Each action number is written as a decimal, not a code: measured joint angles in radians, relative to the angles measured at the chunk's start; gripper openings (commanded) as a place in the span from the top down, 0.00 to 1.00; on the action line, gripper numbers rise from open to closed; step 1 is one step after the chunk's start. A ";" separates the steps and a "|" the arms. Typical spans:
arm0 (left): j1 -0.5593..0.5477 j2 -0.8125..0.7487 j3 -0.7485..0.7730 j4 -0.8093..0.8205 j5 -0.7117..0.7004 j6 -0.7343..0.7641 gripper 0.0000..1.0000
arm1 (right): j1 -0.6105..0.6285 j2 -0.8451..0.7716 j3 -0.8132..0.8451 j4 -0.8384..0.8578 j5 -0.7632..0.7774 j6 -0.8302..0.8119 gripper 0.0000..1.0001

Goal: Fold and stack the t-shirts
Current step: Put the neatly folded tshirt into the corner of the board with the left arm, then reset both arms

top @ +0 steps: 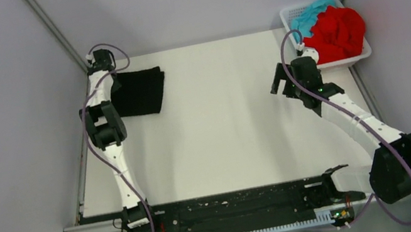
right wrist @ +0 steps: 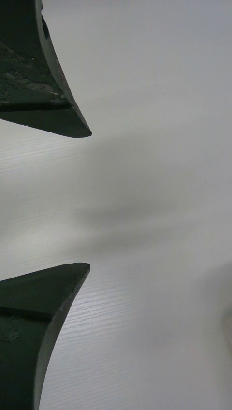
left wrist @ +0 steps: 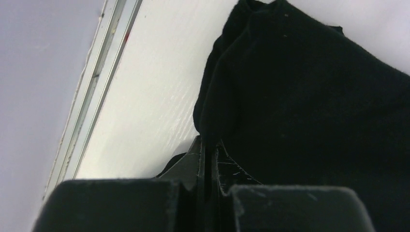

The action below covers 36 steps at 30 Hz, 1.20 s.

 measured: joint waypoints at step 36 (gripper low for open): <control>0.029 -0.914 -0.782 0.206 0.248 -0.187 0.01 | 0.000 -0.361 -0.108 -0.134 0.034 -0.008 0.01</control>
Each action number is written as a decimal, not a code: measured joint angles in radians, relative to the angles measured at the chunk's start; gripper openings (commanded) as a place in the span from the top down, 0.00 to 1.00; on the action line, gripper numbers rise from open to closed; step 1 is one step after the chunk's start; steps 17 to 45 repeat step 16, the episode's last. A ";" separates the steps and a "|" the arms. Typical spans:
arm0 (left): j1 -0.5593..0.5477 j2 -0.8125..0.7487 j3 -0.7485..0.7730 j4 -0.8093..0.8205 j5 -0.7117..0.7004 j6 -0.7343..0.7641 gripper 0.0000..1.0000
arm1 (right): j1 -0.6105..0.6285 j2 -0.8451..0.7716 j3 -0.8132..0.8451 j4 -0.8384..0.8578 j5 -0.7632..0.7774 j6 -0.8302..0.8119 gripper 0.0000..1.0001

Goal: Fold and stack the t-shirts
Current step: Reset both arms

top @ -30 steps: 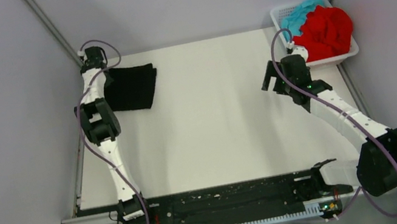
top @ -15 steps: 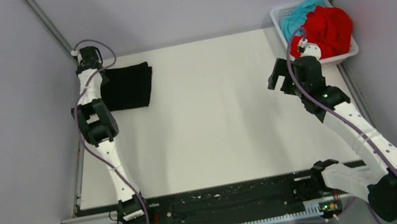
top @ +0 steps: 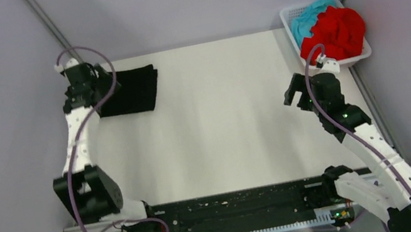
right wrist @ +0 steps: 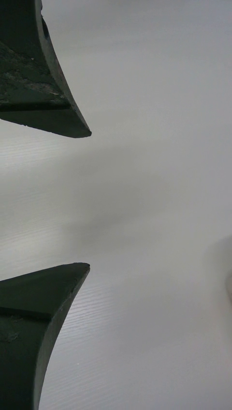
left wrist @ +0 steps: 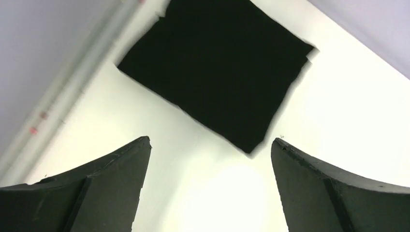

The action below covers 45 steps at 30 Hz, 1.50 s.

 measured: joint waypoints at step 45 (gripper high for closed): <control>-0.443 -0.879 -1.034 0.153 0.064 -0.279 0.01 | 0.000 -0.081 -0.101 -0.023 0.087 -0.008 0.01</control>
